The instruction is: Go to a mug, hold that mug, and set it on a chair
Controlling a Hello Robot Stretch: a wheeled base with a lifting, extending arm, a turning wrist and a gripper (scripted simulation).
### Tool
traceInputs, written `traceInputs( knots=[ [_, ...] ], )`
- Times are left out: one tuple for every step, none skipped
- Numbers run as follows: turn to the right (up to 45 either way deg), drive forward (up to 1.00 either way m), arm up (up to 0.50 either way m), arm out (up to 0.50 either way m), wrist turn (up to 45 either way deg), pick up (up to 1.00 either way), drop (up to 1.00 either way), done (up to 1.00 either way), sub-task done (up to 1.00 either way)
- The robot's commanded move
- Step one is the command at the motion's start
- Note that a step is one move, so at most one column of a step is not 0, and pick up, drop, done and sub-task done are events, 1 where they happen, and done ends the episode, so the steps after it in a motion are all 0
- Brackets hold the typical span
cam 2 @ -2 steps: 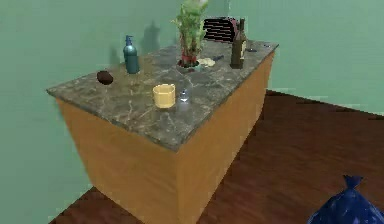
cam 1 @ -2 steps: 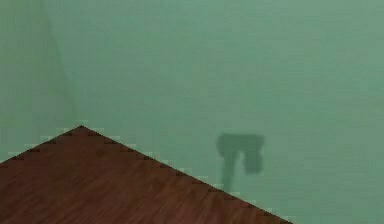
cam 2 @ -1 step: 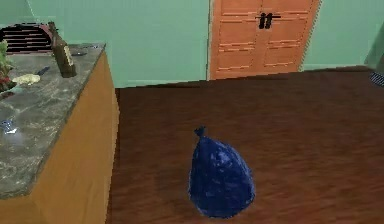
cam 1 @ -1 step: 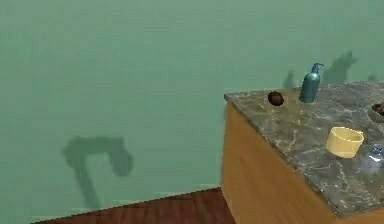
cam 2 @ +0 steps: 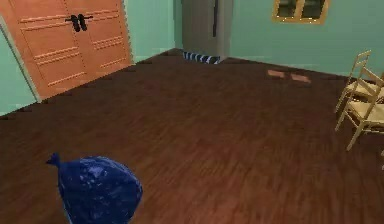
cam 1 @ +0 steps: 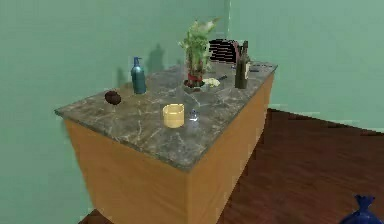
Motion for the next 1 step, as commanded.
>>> traceInputs(
  knots=[
    [27.0, 0.0, 0.0, 0.0, 0.0, 0.0, 0.0, 0.0, 0.0]
  ],
)
